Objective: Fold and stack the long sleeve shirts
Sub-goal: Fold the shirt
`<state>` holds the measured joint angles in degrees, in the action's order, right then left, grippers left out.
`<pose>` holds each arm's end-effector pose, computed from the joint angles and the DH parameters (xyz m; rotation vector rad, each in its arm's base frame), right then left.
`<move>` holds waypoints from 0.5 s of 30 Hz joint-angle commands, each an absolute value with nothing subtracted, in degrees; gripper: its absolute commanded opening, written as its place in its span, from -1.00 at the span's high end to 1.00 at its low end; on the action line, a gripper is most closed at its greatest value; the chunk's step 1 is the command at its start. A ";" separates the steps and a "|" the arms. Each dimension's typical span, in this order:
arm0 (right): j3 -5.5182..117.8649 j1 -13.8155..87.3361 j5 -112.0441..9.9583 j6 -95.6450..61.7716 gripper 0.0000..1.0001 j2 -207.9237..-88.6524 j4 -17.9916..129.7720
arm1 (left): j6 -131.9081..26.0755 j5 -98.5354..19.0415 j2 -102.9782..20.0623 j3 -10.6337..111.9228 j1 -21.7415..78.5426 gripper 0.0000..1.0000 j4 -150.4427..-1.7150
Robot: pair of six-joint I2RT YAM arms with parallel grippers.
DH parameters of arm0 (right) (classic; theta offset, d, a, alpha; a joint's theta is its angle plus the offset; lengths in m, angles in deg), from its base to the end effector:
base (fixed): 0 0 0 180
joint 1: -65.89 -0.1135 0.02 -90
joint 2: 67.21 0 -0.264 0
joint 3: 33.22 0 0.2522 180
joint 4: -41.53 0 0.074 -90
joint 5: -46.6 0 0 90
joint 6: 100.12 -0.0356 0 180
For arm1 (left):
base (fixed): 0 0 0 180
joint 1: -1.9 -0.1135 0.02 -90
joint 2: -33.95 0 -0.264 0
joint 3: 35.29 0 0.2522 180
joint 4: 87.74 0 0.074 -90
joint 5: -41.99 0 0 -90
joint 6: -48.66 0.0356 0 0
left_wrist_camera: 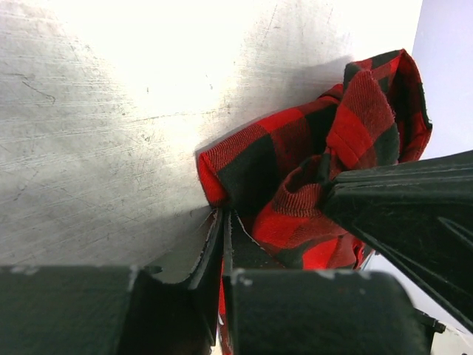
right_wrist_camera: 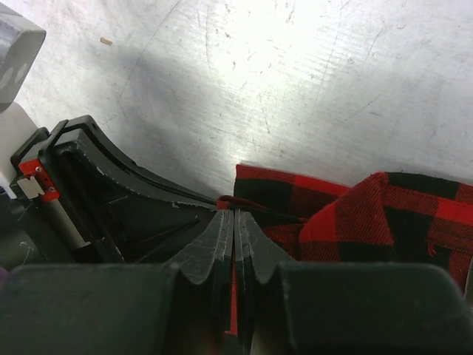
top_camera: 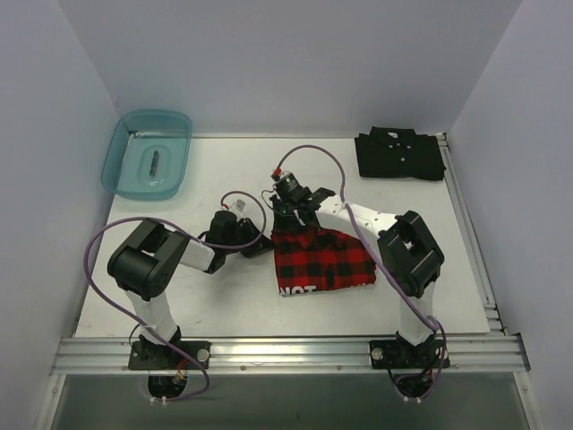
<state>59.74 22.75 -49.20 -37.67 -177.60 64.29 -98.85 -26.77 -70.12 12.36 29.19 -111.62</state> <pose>0.3158 0.3009 0.2148 -0.3790 2.3553 0.7391 0.2732 -0.1554 0.1018 -0.3808 2.3406 -1.1986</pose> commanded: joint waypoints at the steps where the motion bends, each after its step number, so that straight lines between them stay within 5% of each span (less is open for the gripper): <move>1: 62.45 22.91 -46.49 -37.72 0.97 -178.12 64.61 | -96.62 -27.71 -70.56 11.61 29.50 0.78 -112.03; 5: 63.68 23.61 -43.58 -37.37 0.65 -178.39 67.50 | -96.53 -27.53 -69.06 10.56 29.50 0.73 -112.03; 10: 63.77 25.19 -39.89 -36.23 0.01 -173.92 70.23 | -97.32 -27.71 -64.41 9.24 29.06 0.50 -111.24; 15: 59.65 28.44 -39.44 -35.87 -0.21 -164.78 73.57 | -95.83 -29.63 -56.17 9.59 28.80 0.22 -103.26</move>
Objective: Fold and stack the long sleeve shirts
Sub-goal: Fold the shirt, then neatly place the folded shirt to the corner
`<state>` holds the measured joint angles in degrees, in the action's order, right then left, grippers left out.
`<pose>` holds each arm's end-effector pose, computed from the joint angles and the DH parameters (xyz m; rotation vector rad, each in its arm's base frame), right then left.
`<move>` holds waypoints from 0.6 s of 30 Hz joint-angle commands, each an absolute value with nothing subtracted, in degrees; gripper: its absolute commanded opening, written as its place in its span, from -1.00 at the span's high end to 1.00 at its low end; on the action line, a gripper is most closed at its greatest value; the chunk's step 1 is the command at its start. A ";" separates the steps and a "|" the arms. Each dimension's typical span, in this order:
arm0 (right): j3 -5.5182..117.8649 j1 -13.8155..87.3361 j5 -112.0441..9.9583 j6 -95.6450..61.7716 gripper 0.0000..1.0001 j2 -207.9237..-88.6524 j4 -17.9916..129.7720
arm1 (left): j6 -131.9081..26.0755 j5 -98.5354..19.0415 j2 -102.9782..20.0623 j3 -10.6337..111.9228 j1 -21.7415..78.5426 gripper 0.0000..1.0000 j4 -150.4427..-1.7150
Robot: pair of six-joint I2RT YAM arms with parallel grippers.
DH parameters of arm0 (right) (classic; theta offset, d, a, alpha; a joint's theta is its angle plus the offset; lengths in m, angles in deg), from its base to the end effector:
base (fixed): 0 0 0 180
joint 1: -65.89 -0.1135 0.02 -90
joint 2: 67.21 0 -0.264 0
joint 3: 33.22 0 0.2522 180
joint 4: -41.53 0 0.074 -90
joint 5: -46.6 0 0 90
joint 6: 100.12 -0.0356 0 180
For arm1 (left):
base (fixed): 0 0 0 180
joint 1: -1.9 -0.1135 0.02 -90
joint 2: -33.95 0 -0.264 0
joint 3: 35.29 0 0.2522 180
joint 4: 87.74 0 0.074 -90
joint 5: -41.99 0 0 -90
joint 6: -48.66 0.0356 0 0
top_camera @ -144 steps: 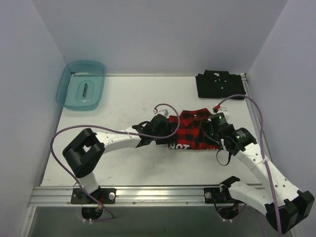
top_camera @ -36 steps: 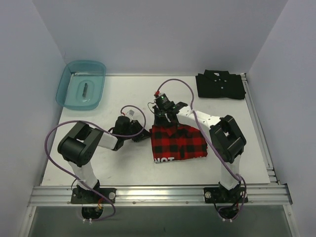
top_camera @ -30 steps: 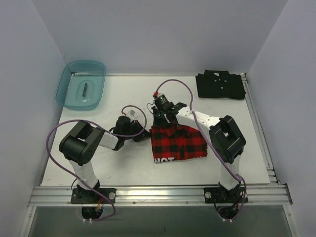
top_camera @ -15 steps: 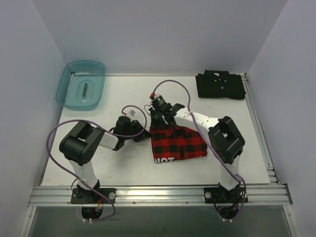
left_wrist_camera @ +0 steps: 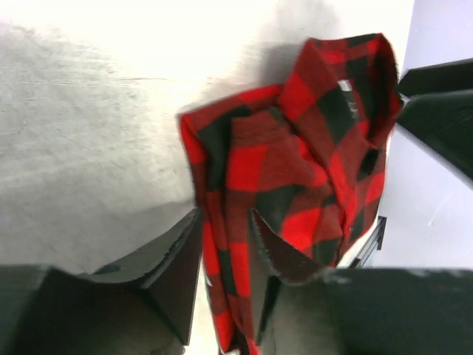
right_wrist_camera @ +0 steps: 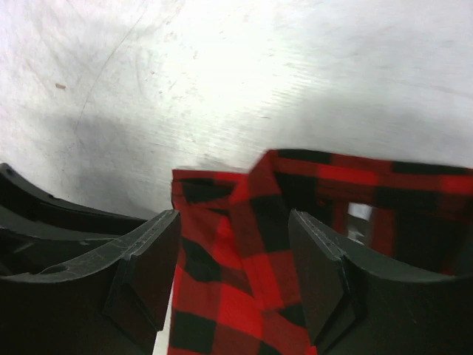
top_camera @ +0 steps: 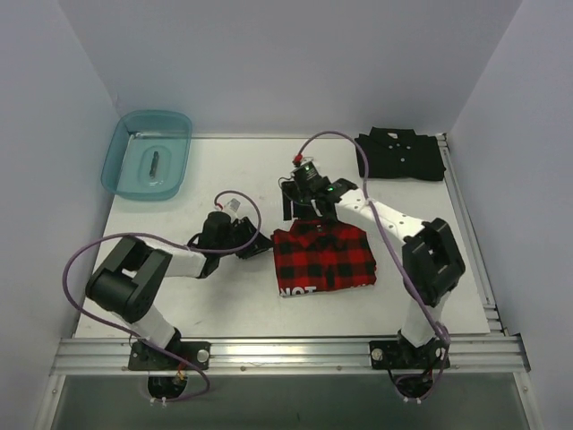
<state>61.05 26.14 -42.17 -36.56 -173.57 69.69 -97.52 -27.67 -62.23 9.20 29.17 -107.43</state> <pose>0.3269 0.2709 0.2432 -0.2597 2.3268 0.5717 0.2573 -0.1465 0.1212 -0.3588 2.3238 -1.1765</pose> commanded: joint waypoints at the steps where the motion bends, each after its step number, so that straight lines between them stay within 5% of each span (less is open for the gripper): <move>1: 58.07 29.32 -39.97 -35.96 -0.21 -163.20 73.84 | -95.22 -30.16 -54.57 9.59 28.80 0.14 -101.68; 5: 49.64 34.06 -42.08 -37.37 -0.17 -153.62 74.19 | -92.93 -33.67 -46.93 10.99 29.41 -0.22 -89.31; 11: 37.42 40.66 -48.67 -38.95 0.01 -145.53 72.00 | -90.91 -39.57 -43.04 18.28 35.72 -0.17 -80.67; 18: 26.69 45.84 -54.91 -41.58 0.15 -142.44 65.24 | -92.22 -42.02 -55.41 23.56 41.88 0.01 -82.58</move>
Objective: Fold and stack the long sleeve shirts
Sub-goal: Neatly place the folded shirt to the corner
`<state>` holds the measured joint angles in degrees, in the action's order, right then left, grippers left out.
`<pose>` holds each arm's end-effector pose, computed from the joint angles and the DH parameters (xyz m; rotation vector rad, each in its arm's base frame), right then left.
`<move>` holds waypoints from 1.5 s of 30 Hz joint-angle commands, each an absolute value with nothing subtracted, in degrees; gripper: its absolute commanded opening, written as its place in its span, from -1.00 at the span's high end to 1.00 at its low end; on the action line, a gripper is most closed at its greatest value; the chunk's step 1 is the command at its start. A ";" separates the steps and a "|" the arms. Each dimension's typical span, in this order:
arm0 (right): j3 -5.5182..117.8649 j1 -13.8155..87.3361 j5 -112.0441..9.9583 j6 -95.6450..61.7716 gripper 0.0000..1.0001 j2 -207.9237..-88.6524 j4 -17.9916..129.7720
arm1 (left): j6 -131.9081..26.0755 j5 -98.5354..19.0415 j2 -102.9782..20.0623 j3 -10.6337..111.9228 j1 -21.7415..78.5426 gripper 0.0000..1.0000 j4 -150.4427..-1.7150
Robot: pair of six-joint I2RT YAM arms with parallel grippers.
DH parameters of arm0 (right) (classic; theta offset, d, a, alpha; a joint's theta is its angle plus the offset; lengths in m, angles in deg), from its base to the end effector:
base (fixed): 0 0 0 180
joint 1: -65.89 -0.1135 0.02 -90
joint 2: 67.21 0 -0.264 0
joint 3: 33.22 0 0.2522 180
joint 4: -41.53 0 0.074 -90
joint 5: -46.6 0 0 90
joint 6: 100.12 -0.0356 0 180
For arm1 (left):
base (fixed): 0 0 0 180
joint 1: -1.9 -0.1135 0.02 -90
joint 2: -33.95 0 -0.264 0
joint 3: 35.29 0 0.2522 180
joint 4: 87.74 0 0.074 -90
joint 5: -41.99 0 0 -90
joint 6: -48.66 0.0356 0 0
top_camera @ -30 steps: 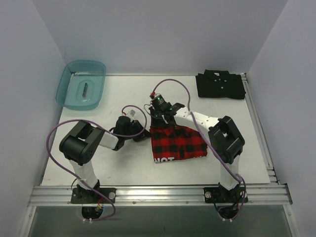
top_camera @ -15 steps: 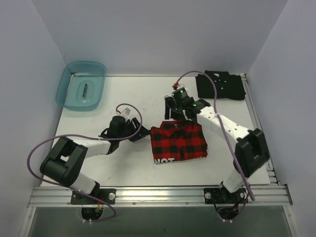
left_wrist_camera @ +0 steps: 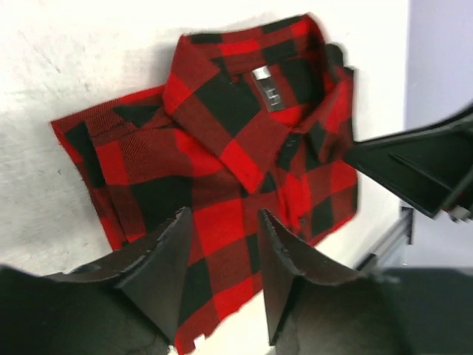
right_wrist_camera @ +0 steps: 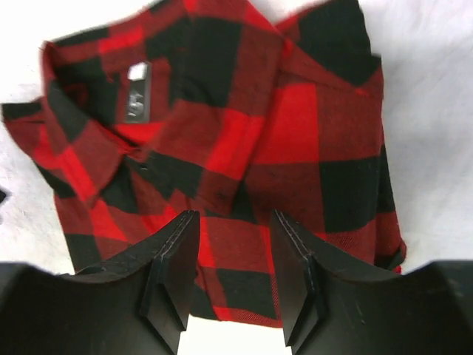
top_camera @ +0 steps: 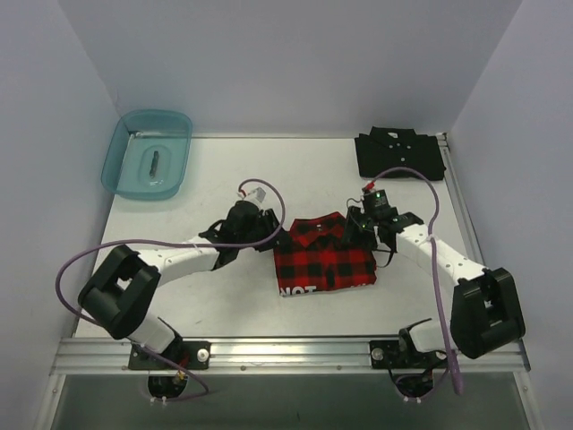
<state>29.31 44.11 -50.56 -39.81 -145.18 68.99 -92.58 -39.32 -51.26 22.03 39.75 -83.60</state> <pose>0.2659 0.1110 0.2301 0.0997 2.3867 0.5865 0.2442 -0.1966 0.2007 -0.1733 2.3133 -1.0262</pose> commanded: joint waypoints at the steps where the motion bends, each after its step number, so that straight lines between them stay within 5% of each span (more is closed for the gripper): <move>1: 23.81 47.50 -55.79 -42.63 0.16 -142.53 64.01 | -92.57 -42.47 -56.65 23.56 42.33 0.06 -83.11; 10: 14.91 55.86 -58.17 -45.02 0.30 -144.38 56.52 | -97.50 -43.26 -65.10 14.78 42.33 0.35 -86.72; 17: 17.98 56.57 -55.45 -41.68 0.30 -138.67 63.90 | -92.85 -50.96 -53.10 15.91 40.40 0.37 -74.61; 20: 20.61 56.57 -53.60 -39.92 0.23 -135.07 67.77 | -88.54 -55.20 -47.11 20.13 40.83 0.12 -66.17; 24: 25.88 60.95 -52.98 -37.55 -0.14 -131.99 73.13 | -84.85 -54.69 -43.66 26.01 43.90 -0.56 -61.94; 25: 28.33 64.97 -53.59 -37.98 -0.23 -131.72 74.62 | -84.49 -54.77 -43.75 27.24 45.22 -0.87 -61.15; 26: 29.13 66.23 -54.82 -38.42 -0.33 -131.54 74.89 | -84.06 -55.38 -44.44 30.21 46.45 -0.95 -60.62; 29: 32.39 73.70 -59.04 -42.28 -0.67 -132.77 74.98 | -83.00 -55.74 -49.26 34.54 50.58 -0.95 -59.04; 38: 32.05 76.17 -63.26 -52.74 -0.70 -139.98 64.36 | -81.59 -59.42 -69.92 46.06 55.08 -0.87 -54.21; 45: 28.97 76.35 -61.33 -57.66 -0.70 -144.36 54.18 | -80.11 -61.54 -64.50 34.21 49.11 -0.82 -53.68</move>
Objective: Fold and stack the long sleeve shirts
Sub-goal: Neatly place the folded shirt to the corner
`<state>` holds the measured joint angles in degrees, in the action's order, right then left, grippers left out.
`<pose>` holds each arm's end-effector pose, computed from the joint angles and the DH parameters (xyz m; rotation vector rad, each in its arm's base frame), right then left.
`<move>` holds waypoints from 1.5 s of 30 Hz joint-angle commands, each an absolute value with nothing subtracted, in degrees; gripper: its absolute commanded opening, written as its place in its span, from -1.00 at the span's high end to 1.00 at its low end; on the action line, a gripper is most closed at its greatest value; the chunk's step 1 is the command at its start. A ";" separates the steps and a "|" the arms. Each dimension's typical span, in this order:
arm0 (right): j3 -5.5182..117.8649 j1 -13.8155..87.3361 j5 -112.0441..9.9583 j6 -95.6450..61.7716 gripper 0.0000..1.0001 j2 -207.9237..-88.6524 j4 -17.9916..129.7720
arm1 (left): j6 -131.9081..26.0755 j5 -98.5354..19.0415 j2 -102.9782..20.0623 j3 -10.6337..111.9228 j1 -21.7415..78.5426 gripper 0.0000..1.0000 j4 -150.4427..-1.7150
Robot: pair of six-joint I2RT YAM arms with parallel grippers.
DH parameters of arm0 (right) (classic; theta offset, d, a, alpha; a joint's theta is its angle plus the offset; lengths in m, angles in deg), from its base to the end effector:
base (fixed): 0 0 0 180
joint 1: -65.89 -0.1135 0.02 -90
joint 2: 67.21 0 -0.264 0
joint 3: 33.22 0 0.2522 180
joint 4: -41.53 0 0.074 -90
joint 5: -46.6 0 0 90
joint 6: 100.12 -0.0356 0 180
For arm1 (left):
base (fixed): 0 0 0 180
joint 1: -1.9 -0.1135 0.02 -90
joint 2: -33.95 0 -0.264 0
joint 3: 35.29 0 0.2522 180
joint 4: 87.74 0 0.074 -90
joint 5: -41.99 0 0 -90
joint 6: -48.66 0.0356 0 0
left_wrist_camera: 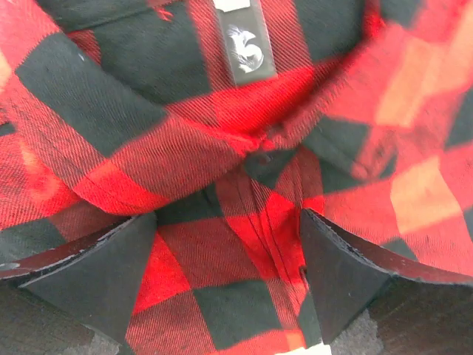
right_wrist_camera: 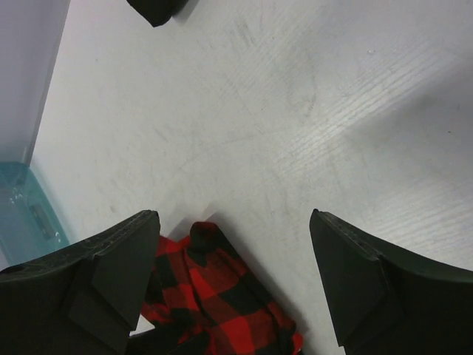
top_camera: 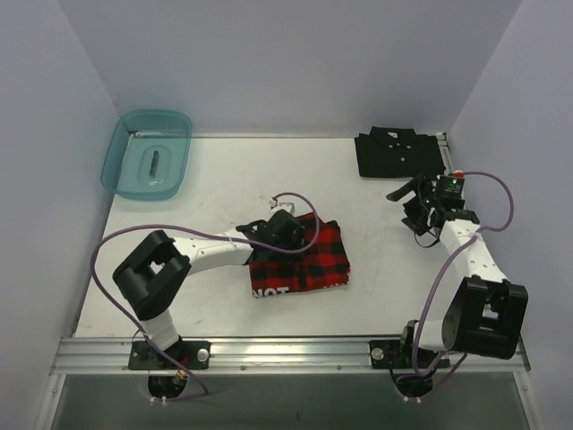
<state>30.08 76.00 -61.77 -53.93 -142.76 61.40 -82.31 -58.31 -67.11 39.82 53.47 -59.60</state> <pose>0.2893 -0.0402 0.2583 0.8104 2.0209 0.6832 0.2296 -0.2791 0.1739 0.1613 2.5442 -0.4379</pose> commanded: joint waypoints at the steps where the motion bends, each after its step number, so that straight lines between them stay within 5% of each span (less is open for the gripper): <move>1: 28.44 76.69 -61.33 -59.24 -0.70 -145.07 52.85 | -79.40 -62.15 -63.27 32.98 47.71 -0.82 -53.32; 8: 30.10 77.92 -59.40 -66.80 -0.70 -153.42 43.08 | -70.96 -65.05 -52.91 28.57 33.38 -0.93 -46.66; 16: 38.89 78.98 -55.01 -74.36 -0.64 -167.65 38.07 | -64.20 -63.55 -35.79 38.95 31.09 -0.95 -38.03; 30: 59.37 77.49 -49.65 -84.04 -0.56 -192.17 34.45 | -55.49 -73.05 -14.92 22.77 26.43 -0.95 -45.41; 34: 62.01 77.31 -49.47 -86.84 -0.17 -195.79 34.38 | -55.93 -72.53 -15.62 22.77 25.19 -0.95 -45.32; 36: 59.39 77.14 -48.94 -88.87 0.32 -195.53 32.37 | -55.93 -72.09 -15.71 22.95 24.76 -0.95 -45.32; 37: 58.16 76.96 -48.68 -89.31 0.33 -195.01 31.66 | -56.01 -71.83 -15.71 22.95 24.58 -0.95 -45.41; 40: 51.66 76.43 -48.41 -89.49 0.84 -191.58 29.90 | -56.10 -71.04 -15.45 23.12 23.62 -0.95 -45.50; 45: 34.65 75.56 -50.43 -91.59 0.94 -182.10 23.84 | -56.45 -69.63 -14.74 23.04 22.21 -0.95 -45.68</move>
